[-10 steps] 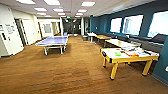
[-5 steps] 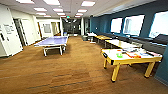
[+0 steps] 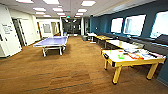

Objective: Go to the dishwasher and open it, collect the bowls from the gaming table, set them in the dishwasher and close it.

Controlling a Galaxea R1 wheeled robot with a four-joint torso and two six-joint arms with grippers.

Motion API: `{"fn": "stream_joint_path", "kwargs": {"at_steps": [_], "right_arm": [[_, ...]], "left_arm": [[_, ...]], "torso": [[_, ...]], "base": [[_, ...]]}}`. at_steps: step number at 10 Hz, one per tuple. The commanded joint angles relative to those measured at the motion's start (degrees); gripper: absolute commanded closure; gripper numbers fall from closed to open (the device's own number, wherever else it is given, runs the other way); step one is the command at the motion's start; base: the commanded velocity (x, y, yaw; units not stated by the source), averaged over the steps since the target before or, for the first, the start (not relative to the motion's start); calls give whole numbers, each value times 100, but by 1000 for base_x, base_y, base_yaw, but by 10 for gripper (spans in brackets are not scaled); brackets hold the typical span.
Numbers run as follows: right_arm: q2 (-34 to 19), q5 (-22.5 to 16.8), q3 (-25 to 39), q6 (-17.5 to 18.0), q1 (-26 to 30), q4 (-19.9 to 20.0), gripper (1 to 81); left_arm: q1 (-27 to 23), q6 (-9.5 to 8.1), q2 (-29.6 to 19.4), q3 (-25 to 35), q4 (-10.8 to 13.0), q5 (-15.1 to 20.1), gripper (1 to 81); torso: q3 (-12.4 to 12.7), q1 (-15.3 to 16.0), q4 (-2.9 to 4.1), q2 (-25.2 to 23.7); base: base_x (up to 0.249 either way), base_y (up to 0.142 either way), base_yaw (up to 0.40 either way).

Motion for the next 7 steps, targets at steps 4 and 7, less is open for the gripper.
{"fn": "stream_joint_path", "kwargs": {"at_steps": [4, 7], "right_arm": [[21, -280, 19, -15, 257, -12, 10], [21, -280, 19, -15, 266, -12, 10]], "left_arm": [[-322, 11, 11, -8, -36, 301, 10], [-322, 19, 19, -8, -36, 301, 10]], "torso": [[0, 0, 0, 2], [0, 0, 0, 0]], "base": [[161, 0, 0], [162, 0, 0]]}}
